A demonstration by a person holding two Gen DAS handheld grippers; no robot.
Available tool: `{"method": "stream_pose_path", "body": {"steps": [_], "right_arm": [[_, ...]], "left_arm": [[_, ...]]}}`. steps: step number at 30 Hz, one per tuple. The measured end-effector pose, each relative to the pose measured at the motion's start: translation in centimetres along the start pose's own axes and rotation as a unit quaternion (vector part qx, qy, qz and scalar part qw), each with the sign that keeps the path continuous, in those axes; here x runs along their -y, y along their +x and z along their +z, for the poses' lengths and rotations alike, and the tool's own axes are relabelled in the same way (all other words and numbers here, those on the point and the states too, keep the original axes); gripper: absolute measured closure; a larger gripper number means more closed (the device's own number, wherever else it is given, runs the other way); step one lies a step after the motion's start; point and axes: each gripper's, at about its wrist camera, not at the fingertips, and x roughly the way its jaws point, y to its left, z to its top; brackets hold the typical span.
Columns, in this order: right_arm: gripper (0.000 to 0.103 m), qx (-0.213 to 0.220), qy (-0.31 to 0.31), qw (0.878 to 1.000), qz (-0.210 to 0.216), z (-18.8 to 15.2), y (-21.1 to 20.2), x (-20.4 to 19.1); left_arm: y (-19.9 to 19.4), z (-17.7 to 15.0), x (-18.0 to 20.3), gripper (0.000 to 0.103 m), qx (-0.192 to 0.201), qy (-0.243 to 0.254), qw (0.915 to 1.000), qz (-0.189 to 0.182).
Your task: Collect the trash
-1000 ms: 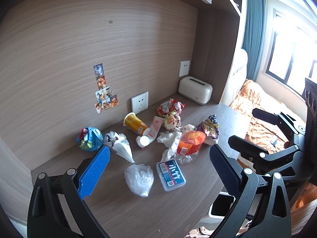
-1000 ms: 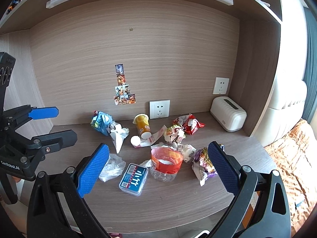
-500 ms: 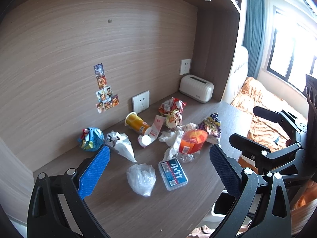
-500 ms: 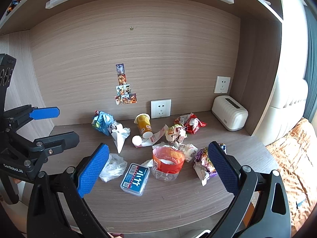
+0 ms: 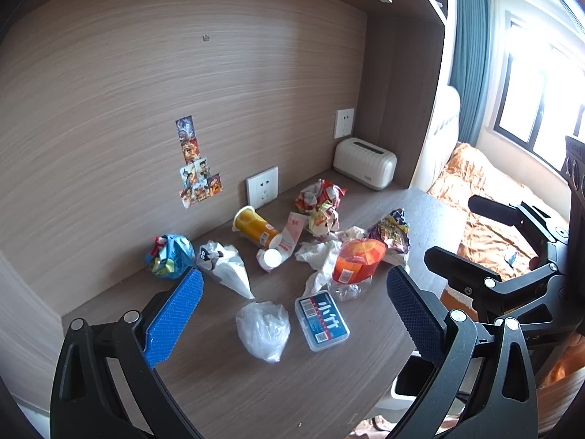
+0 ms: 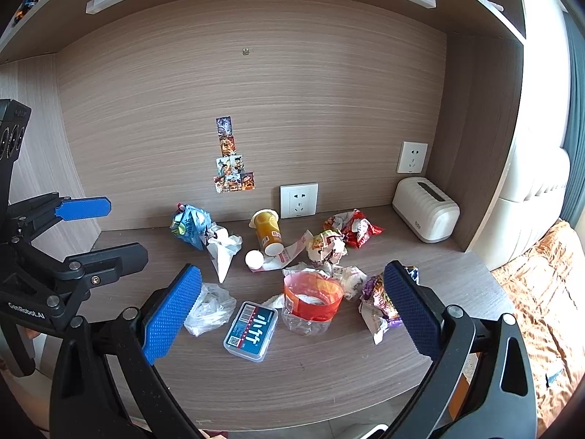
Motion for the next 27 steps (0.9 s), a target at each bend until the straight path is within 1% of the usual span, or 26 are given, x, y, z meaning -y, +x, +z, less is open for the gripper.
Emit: {"method": "stream_pose_path", "body": {"steps": [19,27], "right_arm": [[0.003,-0.012,0.003,1.000,0.000,-0.58,0.33,-0.04],[0.003,-0.010,0.005,1.000,0.001,-0.46,0.37,-0.06]], "left_arm": [[0.51,-0.51,-0.20,0.005,-0.007,-0.004,1.0000,0.000],[0.63,-0.72,-0.42,0.005,-0.007,-0.007,1.0000,-0.001]]}}
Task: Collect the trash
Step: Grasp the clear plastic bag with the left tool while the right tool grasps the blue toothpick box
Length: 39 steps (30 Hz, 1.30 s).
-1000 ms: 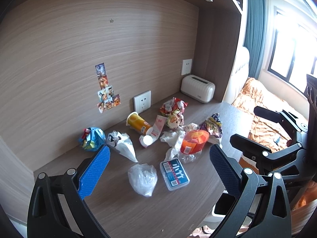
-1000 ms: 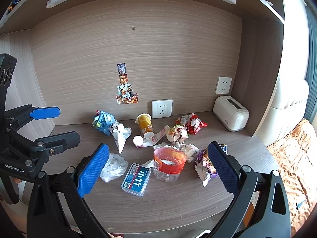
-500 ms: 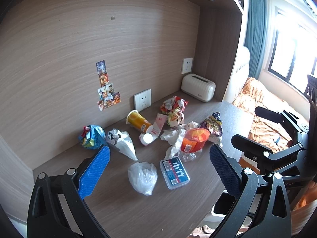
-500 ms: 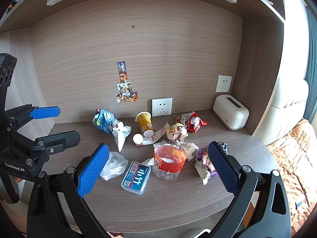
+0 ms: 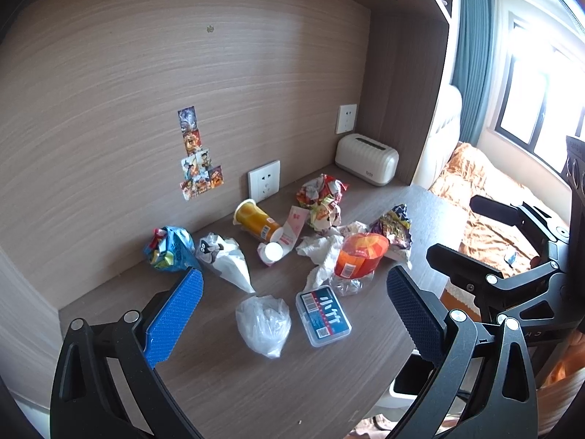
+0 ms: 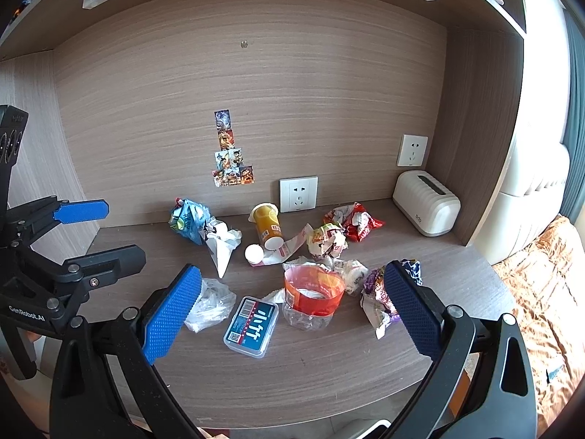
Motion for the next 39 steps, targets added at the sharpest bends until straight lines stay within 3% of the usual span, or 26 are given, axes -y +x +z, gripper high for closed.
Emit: {"method": "stream_pose_path", "body": {"steps": [25,34,39], "right_arm": [[0.003,-0.018,-0.013,1.000,-0.014,-0.9,2.4,-1.3],[0.003,-0.069,0.009,0.997,-0.024,-3.9,7.0,-2.2],[0.003,-0.107,0.040,0.993,-0.011,-6.4,10.5,-2.8]], "left_arm": [[1.5,-0.8,-2.2,0.005,-0.006,-0.020,0.9996,0.020],[6.1,-3.2,-4.4,0.005,-0.046,-0.010,0.9985,0.029],[10.5,-4.9,-4.4,0.005,-0.073,0.032,0.9963,0.031]]}}
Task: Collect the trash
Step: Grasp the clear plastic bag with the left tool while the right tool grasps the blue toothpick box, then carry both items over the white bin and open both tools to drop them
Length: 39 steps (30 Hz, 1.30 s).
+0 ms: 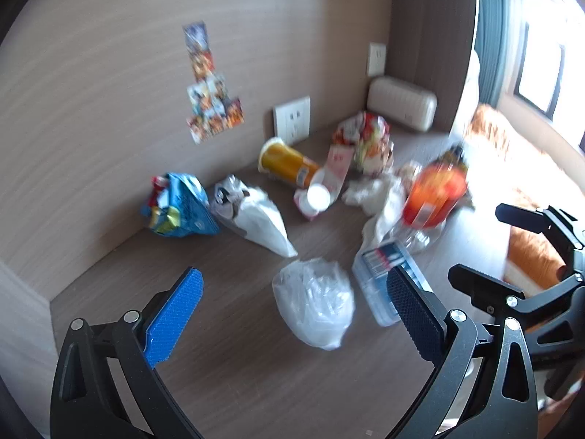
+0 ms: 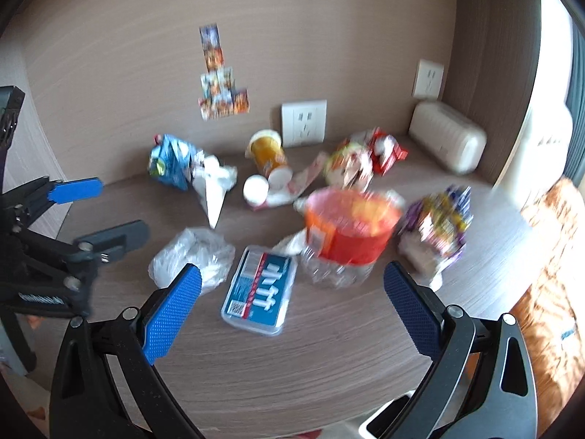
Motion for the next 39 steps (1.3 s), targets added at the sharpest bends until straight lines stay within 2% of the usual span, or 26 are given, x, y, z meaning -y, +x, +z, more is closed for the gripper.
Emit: {"method": "stream_pose_path", "body": {"steps": [3,8,10,14,15,16,18,20,21,24,30,33,36,39], "right_arm": [[0.003,-0.026,0.015,1.000,0.002,-1.2,2.6,-0.4],[0.003,-0.044,0.034,0.998,-0.008,-2.3,5.2,-0.8],[0.003,-0.039,0.030,0.999,-0.020,-2.3,5.7,-1.2],[0.006,-0.041,0.031,0.998,-0.024,-2.5,6.9,-1.6],[0.013,-0.043,0.036,0.998,-0.018,-2.4,7.2,-1.6],[0.025,-0.048,0.040,0.998,-0.018,-2.5,7.5,-1.6],[0.045,-0.058,0.033,0.998,-0.021,-2.8,8.1,-2.0],[0.045,-0.055,0.035,0.998,-0.027,-3.0,7.8,-2.2],[0.045,-0.054,0.037,0.998,-0.026,-3.1,7.7,-2.2],[0.045,-0.045,0.040,0.998,-0.027,-3.0,6.2,-2.2],[0.045,-0.018,0.046,0.998,-0.031,-2.5,1.6,-1.5],[0.045,0.000,0.061,0.997,-0.044,-2.4,-1.2,-0.3],[0.045,0.009,0.087,0.994,-0.061,-3.0,-3.6,1.5],[0.045,0.013,0.120,0.988,-0.097,-4.5,-6.1,4.4]], "left_arm": [[2.9,-0.8,0.1,0.005,-0.021,0.031,0.9991,0.019],[6.1,-2.0,-0.8,0.005,-0.044,0.042,0.9982,-0.003],[6.7,-2.2,-1.0,0.009,-0.046,0.049,0.9977,-0.011],[7.9,-2.5,-1.4,0.027,-0.050,0.056,0.9963,-0.040],[8.0,-2.4,-1.3,0.032,-0.051,0.056,0.9960,-0.047],[8.1,-2.4,-1.3,0.036,-0.052,0.056,0.9953,-0.059],[8.2,-2.4,-1.3,0.055,-0.051,0.051,0.9937,-0.086],[8.4,-2.5,-1.0,0.062,-0.050,0.054,0.9932,-0.090],[8.3,-2.5,-0.8,0.067,-0.048,0.057,0.9933,-0.088],[7.3,-2.6,-0.5,0.074,-0.045,0.053,0.9929,-0.096],[4.6,-2.7,-0.3,0.074,-0.040,0.045,0.9922,-0.109],[2.5,-2.0,1.3,0.074,-0.023,0.064,0.9908,-0.117],[0.7,-1.4,4.0,0.074,-0.012,0.090,0.9854,-0.144],[-0.2,-1.1,8.2,0.074,-0.006,0.133,0.9755,-0.175]]}}
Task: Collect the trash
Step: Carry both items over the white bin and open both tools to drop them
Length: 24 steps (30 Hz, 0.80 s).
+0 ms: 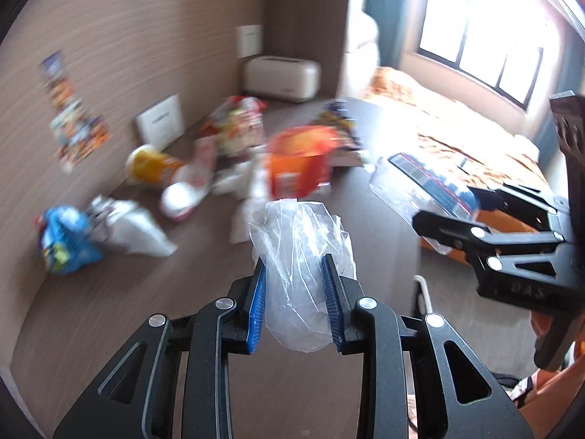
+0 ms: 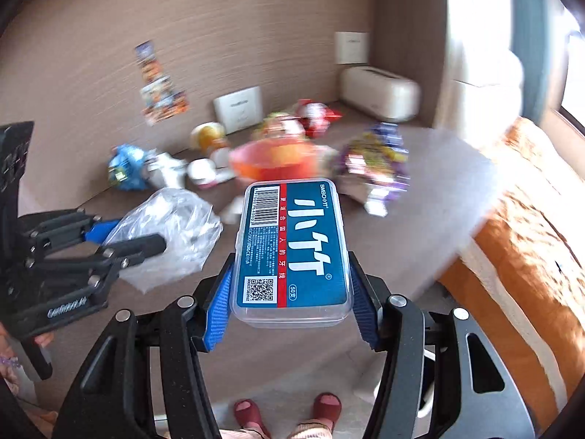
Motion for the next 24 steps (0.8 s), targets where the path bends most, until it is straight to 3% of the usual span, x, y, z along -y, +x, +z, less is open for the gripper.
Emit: {"method": "stream_pose_path", "body": {"steps": [5,10,17,24], "right_arm": [[0.045,-0.011,0.076,0.995,-0.063,-2.2,-1.9,8.0],[0.045,-0.037,0.125,0.984,-0.122,-6.4,-2.1,14.6],[0.045,-0.108,0.206,0.964,-0.130,-14.2,3.4,23.0],[0.045,-0.167,0.254,0.946,-0.108,-23.8,12.8,29.9]], "left_arm": [[3.3,1.9,8.1,0.074,-0.003,0.080,0.9936,-0.079],[9.6,2.6,16.6,0.074,-0.031,0.139,0.9758,-0.166],[21.1,-1.1,25.3,0.074,-0.111,0.175,0.9555,-0.210],[34.6,-7.2,29.2,0.074,-0.188,0.176,0.9394,-0.226]]}}
